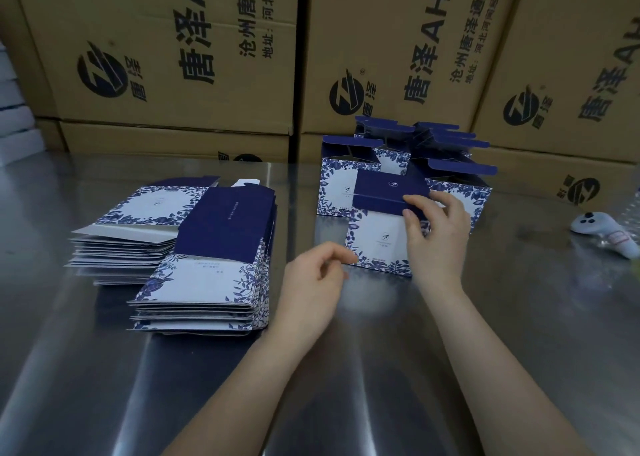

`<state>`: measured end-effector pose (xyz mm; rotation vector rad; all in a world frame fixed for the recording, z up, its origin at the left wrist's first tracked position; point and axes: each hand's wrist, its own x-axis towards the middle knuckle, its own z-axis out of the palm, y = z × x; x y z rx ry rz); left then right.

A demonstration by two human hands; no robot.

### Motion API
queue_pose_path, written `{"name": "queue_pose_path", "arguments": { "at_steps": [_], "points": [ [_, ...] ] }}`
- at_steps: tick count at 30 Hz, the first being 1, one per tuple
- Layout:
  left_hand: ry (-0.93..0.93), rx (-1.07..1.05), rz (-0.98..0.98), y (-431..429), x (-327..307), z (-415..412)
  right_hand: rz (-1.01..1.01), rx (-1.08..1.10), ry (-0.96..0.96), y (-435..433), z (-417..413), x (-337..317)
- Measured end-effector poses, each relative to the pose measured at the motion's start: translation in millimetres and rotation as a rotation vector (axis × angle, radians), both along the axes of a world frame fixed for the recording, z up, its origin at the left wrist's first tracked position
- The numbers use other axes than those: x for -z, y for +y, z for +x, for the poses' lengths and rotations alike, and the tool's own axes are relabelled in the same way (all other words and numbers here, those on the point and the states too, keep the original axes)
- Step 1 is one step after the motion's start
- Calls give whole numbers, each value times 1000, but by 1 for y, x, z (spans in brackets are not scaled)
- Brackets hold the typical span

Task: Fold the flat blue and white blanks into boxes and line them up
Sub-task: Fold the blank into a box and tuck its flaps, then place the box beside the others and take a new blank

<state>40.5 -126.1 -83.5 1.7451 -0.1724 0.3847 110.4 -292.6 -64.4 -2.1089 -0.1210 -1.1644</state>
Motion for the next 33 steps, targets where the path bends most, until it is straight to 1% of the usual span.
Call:
{"name": "queue_pose_path", "arguments": {
  "at_steps": [5, 10, 17, 21, 25, 27, 30, 33],
  "points": [
    [2, 25, 66, 0, 0, -2, -35, 120, -25, -8, 3, 1],
    [31, 36, 102, 1, 1, -2, 64, 167, -43, -18, 4, -1],
    [51, 51, 148, -1, 4, 0, 142, 199, -82, -33, 7, -1],
    [36, 53, 148, 0, 7, 2, 132, 213, -86, -37, 9, 2],
    [31, 51, 179, 1, 9, 3, 91, 257, -41, -39, 10, 2],
    [32, 48, 220, 1, 9, 4, 31, 283, -32, -37, 9, 2],
    [30, 61, 293, 2, 10, 3, -68, 339, -85, -31, 5, 2],
    [34, 104, 405, 1, 8, -1, -47, 340, -107, -28, 3, 2]
  ]
}}
